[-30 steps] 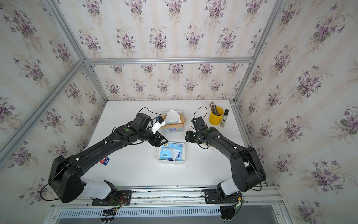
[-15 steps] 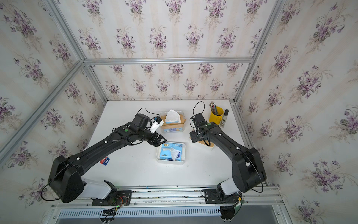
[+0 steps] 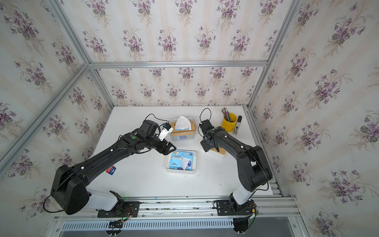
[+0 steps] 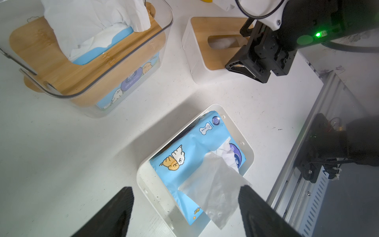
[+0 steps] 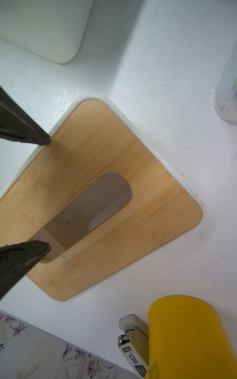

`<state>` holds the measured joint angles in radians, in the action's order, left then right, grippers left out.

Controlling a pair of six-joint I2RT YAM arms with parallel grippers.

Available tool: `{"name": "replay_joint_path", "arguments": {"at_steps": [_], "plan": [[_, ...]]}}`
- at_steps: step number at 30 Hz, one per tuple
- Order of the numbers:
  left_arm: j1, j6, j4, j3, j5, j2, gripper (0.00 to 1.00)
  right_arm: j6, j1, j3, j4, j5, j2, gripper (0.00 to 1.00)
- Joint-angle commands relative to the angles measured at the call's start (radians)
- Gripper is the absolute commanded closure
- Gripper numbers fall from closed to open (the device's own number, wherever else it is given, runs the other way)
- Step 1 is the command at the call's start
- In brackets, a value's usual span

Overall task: Put the tissue paper into the tissue box
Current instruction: Pick up the box lid from the center of the board.

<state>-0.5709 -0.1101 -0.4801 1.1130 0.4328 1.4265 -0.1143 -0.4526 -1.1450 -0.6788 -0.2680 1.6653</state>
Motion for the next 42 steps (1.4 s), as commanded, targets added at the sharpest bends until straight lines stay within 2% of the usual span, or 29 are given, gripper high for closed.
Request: {"name": "replay_joint_path", "arguments": {"at_steps": [1, 7, 11, 15, 22, 37, 42], "plan": [[0.000, 0.018, -0.001, 0.007, 0.014, -0.005, 0.15, -0.024, 0.000, 0.007, -0.032, 0.024, 0.033, 0.23], [0.002, 0.021, -0.004, 0.009, 0.016, -0.004, 0.15, -0.009, 0.000, 0.005, -0.035, 0.113, -0.016, 0.23], [0.002, 0.020, 0.000, 0.013, 0.028, 0.004, 0.15, -0.018, 0.000, 0.000, -0.026, 0.127, -0.047, 0.22], [0.002, 0.018, 0.000, 0.019, 0.036, 0.012, 0.15, -0.039, 0.007, -0.005, -0.028, 0.075, -0.005, 0.22], [0.002, 0.026, -0.009, 0.017, 0.038, 0.009, 0.16, -0.083, 0.025, -0.025, 0.010, 0.055, 0.022, 0.21], [0.003, 0.032, -0.006, 0.014, 0.050, 0.018, 0.15, -0.135, 0.057, -0.012, 0.020, 0.126, 0.092, 0.25], [0.002, 0.033, -0.005, 0.009, 0.052, 0.021, 0.15, -0.137, 0.061, 0.002, 0.008, 0.161, 0.106, 0.31]]}}
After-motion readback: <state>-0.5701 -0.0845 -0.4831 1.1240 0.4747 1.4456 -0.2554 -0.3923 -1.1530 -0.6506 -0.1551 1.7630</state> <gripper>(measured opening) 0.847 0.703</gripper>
